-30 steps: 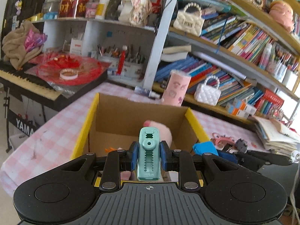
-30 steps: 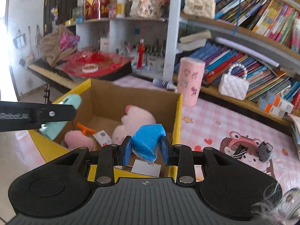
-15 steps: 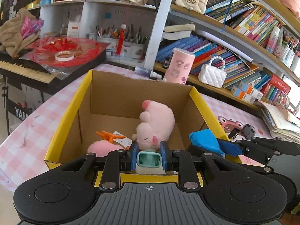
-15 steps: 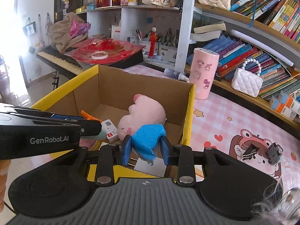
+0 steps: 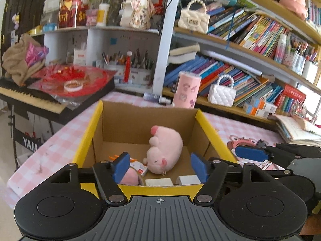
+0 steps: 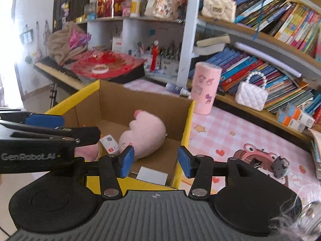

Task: Organize objects
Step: 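Open both grippers to drop the clip and blue block into the box, then withdraw both grippers from the box toward the remaining items, then move the left gripper toward the black binder clip on the mat, then grasp the black binder clip with the left gripper while the right grasps the grey toy truck, then carry the binder clip and toy truck over the yellow box and lower them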

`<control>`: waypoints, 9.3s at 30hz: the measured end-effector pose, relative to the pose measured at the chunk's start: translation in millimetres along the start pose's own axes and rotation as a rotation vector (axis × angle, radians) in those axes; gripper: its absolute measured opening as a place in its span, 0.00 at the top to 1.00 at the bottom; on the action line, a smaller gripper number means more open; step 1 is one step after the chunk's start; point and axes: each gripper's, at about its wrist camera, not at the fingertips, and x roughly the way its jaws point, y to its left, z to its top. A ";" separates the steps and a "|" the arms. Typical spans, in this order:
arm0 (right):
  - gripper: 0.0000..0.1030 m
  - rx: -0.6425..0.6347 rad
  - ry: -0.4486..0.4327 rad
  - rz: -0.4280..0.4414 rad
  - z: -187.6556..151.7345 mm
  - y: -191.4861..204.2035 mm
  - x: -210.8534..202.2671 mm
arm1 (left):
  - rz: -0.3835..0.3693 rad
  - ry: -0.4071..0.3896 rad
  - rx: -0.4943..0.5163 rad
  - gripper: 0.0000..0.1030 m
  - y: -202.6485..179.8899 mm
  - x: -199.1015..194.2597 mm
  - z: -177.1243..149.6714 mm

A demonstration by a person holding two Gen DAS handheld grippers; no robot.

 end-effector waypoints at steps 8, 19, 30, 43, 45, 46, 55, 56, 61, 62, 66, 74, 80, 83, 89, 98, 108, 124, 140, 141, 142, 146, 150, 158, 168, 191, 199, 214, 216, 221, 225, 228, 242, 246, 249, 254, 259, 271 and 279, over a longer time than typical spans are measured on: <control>0.46 0.031 -0.056 -0.043 -8.8 -4.8 -41.6 | -0.012 -0.031 -0.038 0.26 2.2 -31.9 -7.6; 0.40 0.033 0.010 -0.108 -53.3 3.0 -71.2 | -0.017 0.055 0.024 0.21 -4.6 -47.1 -44.5; 0.32 0.122 0.110 -0.199 -89.2 -3.0 -85.4 | -0.049 0.193 0.057 0.19 -13.8 -41.8 -73.7; 0.21 0.146 0.163 -0.250 -110.8 -13.8 -99.9 | -0.138 0.245 0.121 0.16 -46.1 -34.9 -83.4; 0.21 0.159 0.172 -0.267 -114.7 -18.5 -103.3 | -0.156 0.251 0.134 0.16 -52.9 -33.1 -84.1; 0.20 0.166 0.175 -0.277 -116.7 -21.1 -105.4 | -0.167 0.253 0.143 0.16 -56.9 -32.3 -84.5; 0.18 0.236 0.190 -0.370 -131.0 -44.6 -123.4 | -0.256 0.274 0.215 0.15 -90.1 -21.5 -86.7; 0.18 0.242 0.194 -0.379 -132.6 -47.0 -124.9 | -0.263 0.276 0.219 0.15 -92.8 -20.4 -87.0; 0.17 0.263 0.214 -0.414 -138.3 -58.4 -128.7 | -0.299 0.295 0.239 0.15 -107.0 -12.5 -89.6; 0.17 0.266 0.217 -0.420 -139.3 -60.1 -129.2 | -0.305 0.298 0.242 0.15 -109.5 -11.2 -89.7; 0.17 0.272 0.233 -0.439 -142.5 -69.5 -129.5 | -0.329 0.310 0.251 0.15 -120.7 -3.9 -90.2; 0.17 0.290 0.262 -0.469 -150.2 -93.3 -128.9 | -0.357 0.332 0.264 0.15 -146.3 12.9 -92.0; 0.17 0.301 0.282 -0.472 -154.2 -115.3 -123.1 | -0.358 0.347 0.269 0.15 -163.6 27.4 -92.1; 0.17 0.302 0.292 -0.467 -154.7 -126.9 -118.0 | -0.352 0.355 0.266 0.15 -171.9 36.1 -90.6; 0.17 0.289 0.301 -0.448 -154.3 -150.8 -107.9 | -0.348 0.360 0.270 0.15 -193.3 52.5 -87.0; 0.17 0.299 0.288 -0.428 -152.8 -188.1 -99.4 | -0.310 0.359 0.268 0.15 -220.0 70.6 -77.8; 0.17 0.322 0.256 -0.389 -149.2 -226.2 -84.9 | -0.242 0.356 0.265 0.15 -239.1 90.3 -68.2; 0.19 0.351 0.186 -0.315 -130.0 -278.4 -40.2 | -0.105 0.309 0.229 0.15 -249.3 140.1 -37.3; 0.31 0.369 0.122 -0.280 -107.5 -316.7 4.1 | 0.014 0.282 0.136 0.43 -262.5 240.4 -16.6; 0.31 0.374 0.122 -0.276 -107.6 -317.2 4.9 | 0.021 0.282 0.137 0.44 -263.2 245.4 -16.7; 0.31 0.377 0.122 -0.272 -107.9 -317.5 4.9 | 0.027 0.283 0.135 0.47 -263.9 250.1 -16.6; 0.31 0.380 0.123 -0.260 -109.0 -316.8 5.6 | 0.028 0.281 0.131 0.56 -267.0 262.5 -16.0; 0.31 0.386 0.129 -0.259 -110.3 -317.5 7.6 | 0.027 0.289 0.149 0.74 -270.4 269.8 -18.1; 0.31 0.366 0.121 -0.247 -109.2 -317.7 19.8 | -0.029 0.238 0.107 0.76 -256.9 228.9 -5.9; 0.31 0.307 0.071 -0.207 -100.0 -325.2 71.0 | -0.093 0.256 0.060 0.76 -223.4 143.8 -15.4; 0.60 0.416 0.104 -0.151 -91.8 -316.5 74.5 | -0.157 0.269 0.112 0.76 -194.1 89.7 -35.2; 0.60 0.428 0.113 -0.123 -93.1 -274.6 14.6 | -0.225 0.255 0.112 0.76 -182.6 69.4 -43.8; 0.60 0.409 0.202 -0.060 -112.7 -161.2 -55.2 | -0.239 0.239 0.045 0.76 -124.2 23.9 -59.5; 0.60 0.384 0.213 -0.043 -113.0 -144.3 -56.8 | -0.229 0.238 0.031 0.76 -113.7 17.4 -61.4; 0.60 0.302 0.211 0.009 -107.2 -102.8 -62.3 | -0.197 0.230 -0.010 0.76 -83.9 -0.7 -66.2; 0.60 0.247 0.216 0.065 -103.3 -70.7 -64.8 | -0.169 0.223 -0.040 0.76 -61.1 -14.9 -70.4; 0.60 0.219 0.212 0.089 -100.0 -50.0 -65.1 | -0.147 0.216 -0.061 0.76 -43.7 -25.0 -72.4; 0.60 0.158 0.183 0.138 -86.3 15.9 -67.4 | -0.086 0.173 -0.106 0.76 14.3 -60.1 -76.2; 0.60 0.146 0.173 0.137 -83.1 24.4 -68.4 | -0.087 0.158 -0.106 0.76 21.5 -63.9 -74.3; 0.60 0.136 0.162 0.136 -80.1 29.9 -69.5 | -0.087 0.148 -0.106 0.76 24.8 -65.3 -72.8; 0.60 0.121 0.145 0.133 -73.3 34.8 -68.7 | -0.084 0.123 -0.113 0.76 29.7 -65.8 -67.5; 0.60 0.098 0.110 0.120 -60.7 33.4 -66.2 | -0.080 0.062 -0.117 0.76 32.3 -62.8 -50.6; 0.60 0.081 -0.041 0.043 -1.8 13.4 -40.3 | -0.059 -0.061 -0.121 0.76 33.4 -27.8 3.6; 0.60 0.010 -0.015 0.026 7.7 13.3 5.5 | -0.025 -0.018 -0.127 0.76 31.2 9.1 14.4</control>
